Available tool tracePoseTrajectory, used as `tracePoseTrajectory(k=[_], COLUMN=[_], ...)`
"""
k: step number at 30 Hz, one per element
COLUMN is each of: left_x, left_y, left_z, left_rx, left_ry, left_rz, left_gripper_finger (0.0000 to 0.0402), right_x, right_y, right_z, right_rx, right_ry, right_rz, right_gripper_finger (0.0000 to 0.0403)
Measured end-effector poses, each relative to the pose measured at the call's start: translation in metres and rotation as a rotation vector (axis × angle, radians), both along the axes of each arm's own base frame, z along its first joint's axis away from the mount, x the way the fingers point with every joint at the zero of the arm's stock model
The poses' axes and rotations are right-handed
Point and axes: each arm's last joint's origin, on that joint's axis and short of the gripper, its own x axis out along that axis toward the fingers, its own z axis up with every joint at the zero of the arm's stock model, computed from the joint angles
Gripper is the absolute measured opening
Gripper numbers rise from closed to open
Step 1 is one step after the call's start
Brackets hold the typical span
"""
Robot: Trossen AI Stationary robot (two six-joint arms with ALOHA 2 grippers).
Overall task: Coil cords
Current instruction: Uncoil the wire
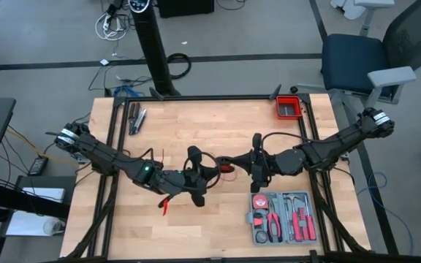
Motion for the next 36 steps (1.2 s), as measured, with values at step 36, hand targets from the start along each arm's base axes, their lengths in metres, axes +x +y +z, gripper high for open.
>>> tracePoseTrajectory(k=[36], left_x=[-0.005], left_y=[0.001], left_z=[0.001], left_rx=[-0.058], left_ry=[-0.082], left_rz=[0.249], left_gripper_finger=[0.0090], right_x=[-0.015], right_y=[-0.006], right_z=[0.009], right_rx=[-0.324], right_ry=[0.018], right_rz=[-0.558], right_gripper_finger=[0.0000])
